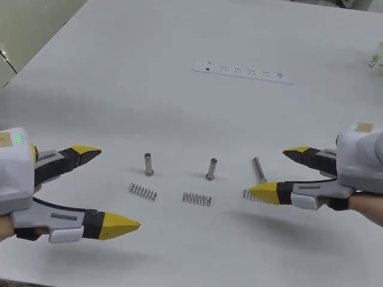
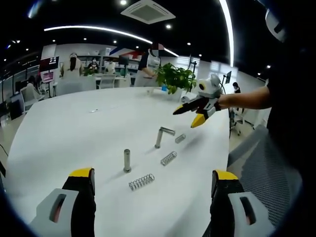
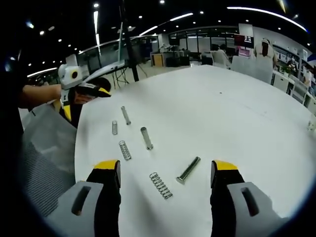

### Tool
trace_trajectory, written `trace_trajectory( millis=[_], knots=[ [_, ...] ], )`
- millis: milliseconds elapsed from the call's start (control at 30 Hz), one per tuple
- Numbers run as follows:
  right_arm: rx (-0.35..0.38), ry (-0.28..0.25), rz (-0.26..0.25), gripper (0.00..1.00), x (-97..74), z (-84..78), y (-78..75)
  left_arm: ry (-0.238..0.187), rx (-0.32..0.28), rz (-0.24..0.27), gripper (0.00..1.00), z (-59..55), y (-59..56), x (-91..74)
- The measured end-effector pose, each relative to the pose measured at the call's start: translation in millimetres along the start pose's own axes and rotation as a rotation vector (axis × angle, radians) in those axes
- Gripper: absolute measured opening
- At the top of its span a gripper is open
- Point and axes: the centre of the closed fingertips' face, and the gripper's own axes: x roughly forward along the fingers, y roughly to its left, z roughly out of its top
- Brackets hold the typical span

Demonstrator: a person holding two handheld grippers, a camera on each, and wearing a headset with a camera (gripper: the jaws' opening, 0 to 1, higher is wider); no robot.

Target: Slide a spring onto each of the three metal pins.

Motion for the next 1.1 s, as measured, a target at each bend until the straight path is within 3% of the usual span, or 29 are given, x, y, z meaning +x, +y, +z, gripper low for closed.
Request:
trace_trajectory(
  millis=[233, 400, 600, 967, 1100],
  knots=[
    [0.032, 0.038, -0.014, 0.63, 12.7, 2.5, -8.3, -0.001, -0.005, 0.008, 0.94, 0.2, 1.2, -1.7],
    [0.079, 0.094, -0.05, 0.54, 17.2, -5.0, -20.9, -0.002, -0.011, 0.014, 0.94, -0.9, 2.0, -3.5],
    [0.155, 0.108, -0.071, 0.46, 20.9, -8.9, -31.4, 0.001, -0.02, 0.018, 0.93, -3.1, 2.0, -4.5],
    [0.233, 0.157, -0.1, 0.29, 33.8, -11.2, -38.9, 0.003, -0.017, 0.018, 0.93, -2.4, 1.7, -4.2],
    [0.255, 0.203, -0.116, 0.24, 38.6, -17.5, -43.2, 0.004, -0.016, 0.016, 0.92, -2.2, 1.5, -4.0]
  ],
)
